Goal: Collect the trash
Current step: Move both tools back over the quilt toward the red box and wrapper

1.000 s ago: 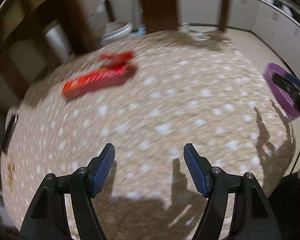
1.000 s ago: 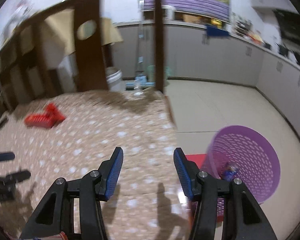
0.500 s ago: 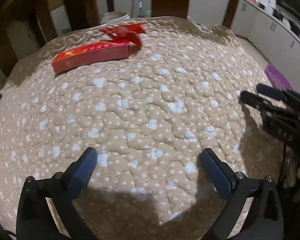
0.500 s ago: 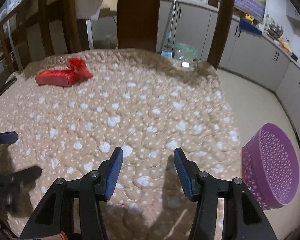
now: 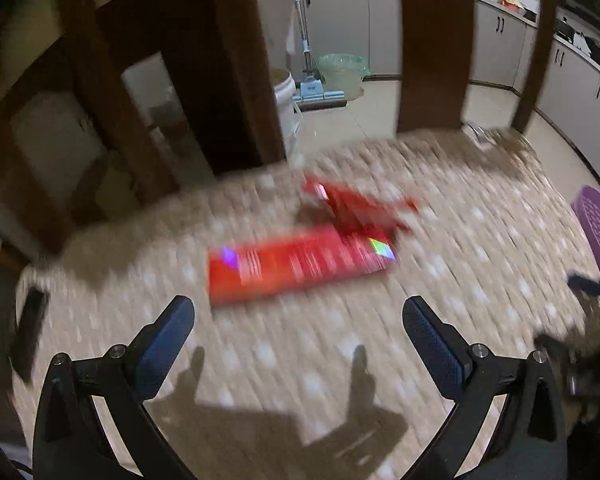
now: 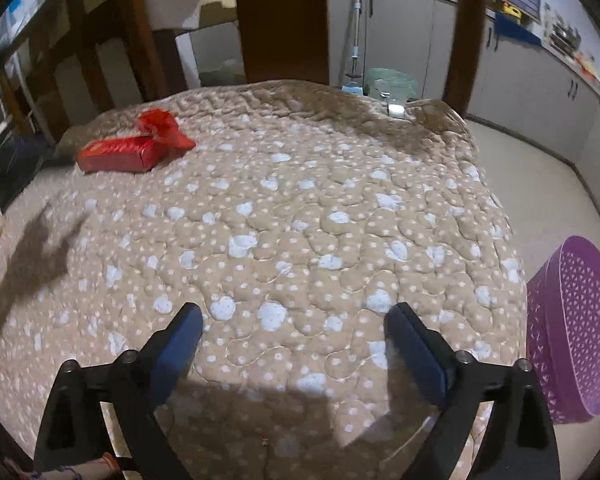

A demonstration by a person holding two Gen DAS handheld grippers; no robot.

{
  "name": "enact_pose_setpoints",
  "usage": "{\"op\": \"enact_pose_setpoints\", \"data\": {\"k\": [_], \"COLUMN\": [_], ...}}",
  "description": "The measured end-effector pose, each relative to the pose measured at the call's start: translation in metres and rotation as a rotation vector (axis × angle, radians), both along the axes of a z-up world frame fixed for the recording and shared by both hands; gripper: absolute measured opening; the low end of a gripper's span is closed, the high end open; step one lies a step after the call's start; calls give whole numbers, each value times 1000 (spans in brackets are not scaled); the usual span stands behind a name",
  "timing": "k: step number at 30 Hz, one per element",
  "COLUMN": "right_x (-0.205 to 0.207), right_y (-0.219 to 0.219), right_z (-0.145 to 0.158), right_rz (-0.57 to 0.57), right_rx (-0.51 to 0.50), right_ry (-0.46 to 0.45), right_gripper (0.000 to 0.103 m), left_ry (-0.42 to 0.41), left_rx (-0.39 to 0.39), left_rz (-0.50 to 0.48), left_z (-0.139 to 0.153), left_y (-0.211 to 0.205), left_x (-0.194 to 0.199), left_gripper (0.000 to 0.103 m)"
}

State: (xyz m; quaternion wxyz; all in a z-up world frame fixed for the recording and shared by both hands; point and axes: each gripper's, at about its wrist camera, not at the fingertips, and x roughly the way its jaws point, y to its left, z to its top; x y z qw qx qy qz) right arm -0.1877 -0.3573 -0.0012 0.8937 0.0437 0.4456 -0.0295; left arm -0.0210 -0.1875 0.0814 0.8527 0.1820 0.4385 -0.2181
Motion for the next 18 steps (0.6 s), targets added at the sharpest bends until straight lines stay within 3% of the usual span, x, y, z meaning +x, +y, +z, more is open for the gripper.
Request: {"op": "enact_pose_setpoints", "data": {"k": [3,7,13,14,15,17,18], "right_x": [2,1,1,1,1,1,0], "right_y": [3,4,3,3,3,2,1], "right_z": [-1,-2,-2,-2,-2,-2,-2], "right_rz": [14,23,26,26,26,25,25], "right_rx": [-11,-5,5,5,6,15,23], "right_ry": [10,11,5,6,5,0,-4], "right_gripper": [101,103,103,103,103,103,103], "left_ry": [85,275,340,360,401,449,434], "left_rx": [-30,-59,-25,-30,-44,-38,-31], "left_rz": [-32,-59,-183,-214,-234,-252,-249], "left_z": [-5,-31,-28,-27,-30,-38,-41], "left_y": [-9,-15,-10,-9,-8,-8,-6], "left_x": [37,68,20,4,-5,-26,-32], "left_gripper": [103,103,102,93,71,47,47]}}
